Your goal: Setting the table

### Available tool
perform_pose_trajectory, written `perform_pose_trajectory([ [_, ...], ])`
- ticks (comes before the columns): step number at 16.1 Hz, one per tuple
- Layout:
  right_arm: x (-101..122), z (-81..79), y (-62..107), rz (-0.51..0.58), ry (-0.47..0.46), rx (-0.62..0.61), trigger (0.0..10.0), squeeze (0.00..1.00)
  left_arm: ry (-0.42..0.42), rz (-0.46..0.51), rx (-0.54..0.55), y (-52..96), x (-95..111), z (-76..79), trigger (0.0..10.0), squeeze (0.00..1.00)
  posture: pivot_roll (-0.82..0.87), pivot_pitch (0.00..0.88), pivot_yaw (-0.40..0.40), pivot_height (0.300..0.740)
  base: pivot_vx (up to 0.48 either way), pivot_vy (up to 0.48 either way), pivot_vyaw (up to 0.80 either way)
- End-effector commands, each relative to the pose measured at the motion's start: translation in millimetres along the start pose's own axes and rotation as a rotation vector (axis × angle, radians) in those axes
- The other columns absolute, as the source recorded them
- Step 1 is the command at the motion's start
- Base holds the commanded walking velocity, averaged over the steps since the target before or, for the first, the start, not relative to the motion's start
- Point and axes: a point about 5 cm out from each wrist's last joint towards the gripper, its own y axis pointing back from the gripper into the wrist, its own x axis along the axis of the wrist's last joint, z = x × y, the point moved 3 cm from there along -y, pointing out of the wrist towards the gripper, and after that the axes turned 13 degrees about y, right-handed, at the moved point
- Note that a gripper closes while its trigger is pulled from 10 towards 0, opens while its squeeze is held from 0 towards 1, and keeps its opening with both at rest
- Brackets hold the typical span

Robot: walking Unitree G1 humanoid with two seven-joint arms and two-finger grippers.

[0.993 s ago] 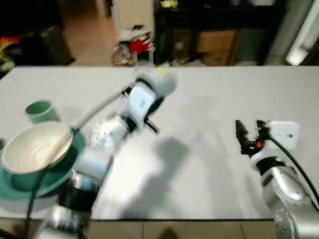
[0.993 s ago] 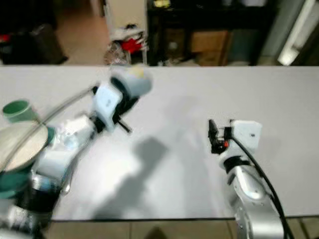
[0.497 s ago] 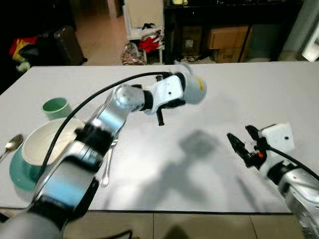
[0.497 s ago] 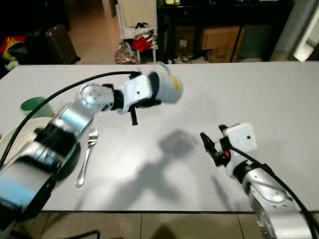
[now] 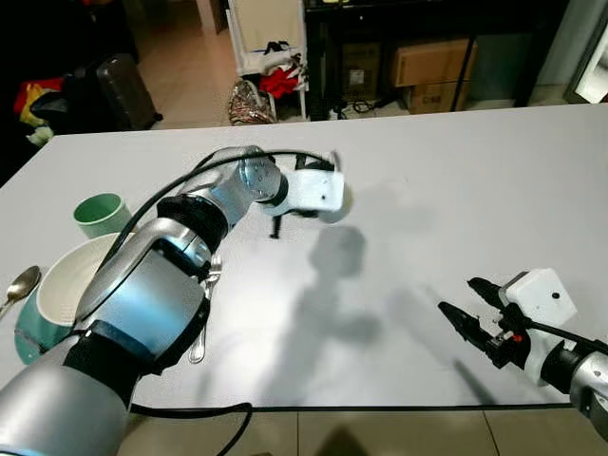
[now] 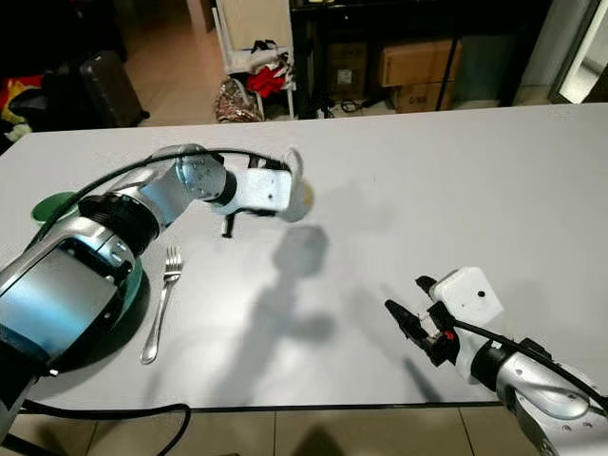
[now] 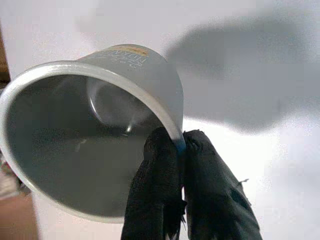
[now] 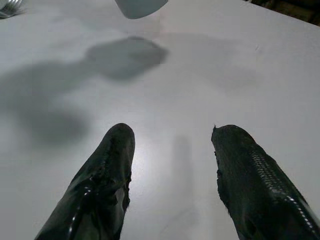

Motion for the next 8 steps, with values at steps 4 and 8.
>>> perform_pose_trajectory([
  [4,9,-6.7,2.4,0.023,0.017,0.047,10.0,0.0,-0.085,-0.134,0.005,1.9,-12,-3.3,10.0,0.0,-0.15,0.0,0.143,0.74,0.0,0.0,0.0],
  [8,10,-12.7,4.7,0.032,0.004,0.067,10.0,0.0,-0.078,-0.159,-0.022,0.5,-16,0.2,10.0,0.0,-0.16,0.0,0.151,0.74,0.0,0.0,0.0],
])
